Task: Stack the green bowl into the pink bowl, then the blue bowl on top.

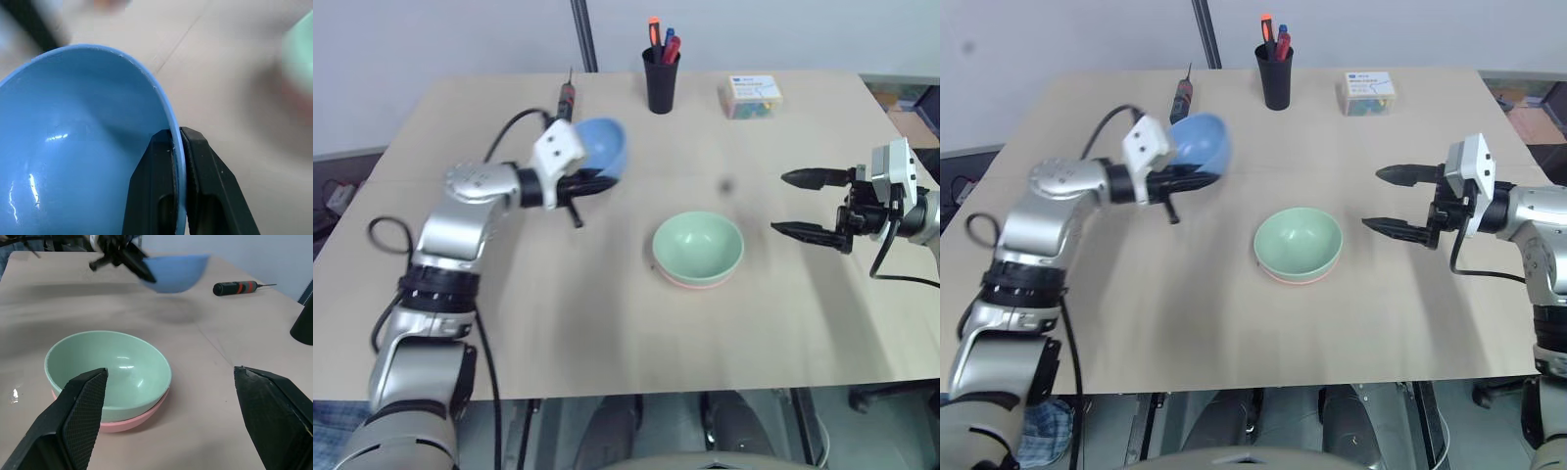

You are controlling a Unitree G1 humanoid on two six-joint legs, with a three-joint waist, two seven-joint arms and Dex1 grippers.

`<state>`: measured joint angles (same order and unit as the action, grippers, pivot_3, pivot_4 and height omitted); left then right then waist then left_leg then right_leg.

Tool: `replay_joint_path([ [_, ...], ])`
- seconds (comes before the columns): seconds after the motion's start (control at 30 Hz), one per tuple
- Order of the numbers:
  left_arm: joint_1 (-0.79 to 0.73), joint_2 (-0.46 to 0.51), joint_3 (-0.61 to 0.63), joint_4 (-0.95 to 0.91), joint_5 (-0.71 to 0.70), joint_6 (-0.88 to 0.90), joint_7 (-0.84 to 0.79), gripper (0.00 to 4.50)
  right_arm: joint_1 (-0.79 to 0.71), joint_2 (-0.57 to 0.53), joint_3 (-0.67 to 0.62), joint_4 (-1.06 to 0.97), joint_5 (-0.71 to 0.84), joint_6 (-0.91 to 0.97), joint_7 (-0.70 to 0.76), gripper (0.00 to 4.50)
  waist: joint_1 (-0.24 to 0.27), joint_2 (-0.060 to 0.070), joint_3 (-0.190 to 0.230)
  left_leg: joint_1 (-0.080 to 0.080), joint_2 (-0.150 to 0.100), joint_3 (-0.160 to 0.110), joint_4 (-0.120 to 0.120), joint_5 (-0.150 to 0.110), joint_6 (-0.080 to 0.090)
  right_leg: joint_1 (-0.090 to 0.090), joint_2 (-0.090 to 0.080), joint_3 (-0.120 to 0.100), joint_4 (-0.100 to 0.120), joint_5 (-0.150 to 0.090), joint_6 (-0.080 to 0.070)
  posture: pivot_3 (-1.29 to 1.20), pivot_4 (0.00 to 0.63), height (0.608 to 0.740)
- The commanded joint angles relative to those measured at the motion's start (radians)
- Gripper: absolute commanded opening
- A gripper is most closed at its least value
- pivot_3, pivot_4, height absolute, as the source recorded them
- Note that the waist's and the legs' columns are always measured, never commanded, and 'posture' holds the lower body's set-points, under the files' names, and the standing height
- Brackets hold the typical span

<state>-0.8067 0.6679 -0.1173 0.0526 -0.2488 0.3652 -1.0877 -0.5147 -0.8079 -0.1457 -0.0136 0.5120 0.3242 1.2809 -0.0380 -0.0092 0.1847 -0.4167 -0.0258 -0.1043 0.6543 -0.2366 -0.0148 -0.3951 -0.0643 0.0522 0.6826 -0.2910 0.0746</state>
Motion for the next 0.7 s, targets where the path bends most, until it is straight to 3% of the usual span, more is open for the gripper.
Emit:
replay_joint_path([
  [0.03,-0.043,-0.033,-0.04,-0.126,-0.055,-0.02,-0.08,0.07,-0.022,-0.003,-0.007,0.002,0.004,-0.023,0.003,4.34,-0.007,0.0,0.0,0.0,0.0,0.0,0.0,0.0,0.0,0.0,0.0,0.0,0.0,0.0,0.0,0.0,0.15,0.74],
  [0.4,0.017,0.023,-0.188,-0.305,-0.07,-0.076,-0.327,0.07,-0.031,-0.016,-0.001,0.015,0.005,-0.035,0.009,4.34,-0.017,0.0,0.0,0.001,0.001,0.002,0.0,0.0,0.001,0.0,0.002,0.002,0.002,0.0,0.0,0.0,0.15,0.74],
  [0.67,0.056,-0.033,-0.145,-0.248,-0.035,-0.151,-0.214,2.69,-0.029,-0.016,0.004,0.025,0.0,-0.041,0.013,4.34,-0.003,0.0,0.0,0.001,0.001,0.002,0.002,-0.002,0.004,0.0,0.001,0.002,0.002,0.0,0.0,0.0,0.15,0.74],
  [0.7,0.062,-0.034,-0.134,-0.243,-0.041,-0.145,-0.203,2.69,-0.029,-0.015,0.006,0.028,-0.001,-0.042,0.014,4.34,-0.003,0.0,0.0,0.001,0.001,0.001,0.002,-0.002,0.004,0.0,0.001,0.001,0.002,0.0,0.0,0.0,0.15,0.74],
])
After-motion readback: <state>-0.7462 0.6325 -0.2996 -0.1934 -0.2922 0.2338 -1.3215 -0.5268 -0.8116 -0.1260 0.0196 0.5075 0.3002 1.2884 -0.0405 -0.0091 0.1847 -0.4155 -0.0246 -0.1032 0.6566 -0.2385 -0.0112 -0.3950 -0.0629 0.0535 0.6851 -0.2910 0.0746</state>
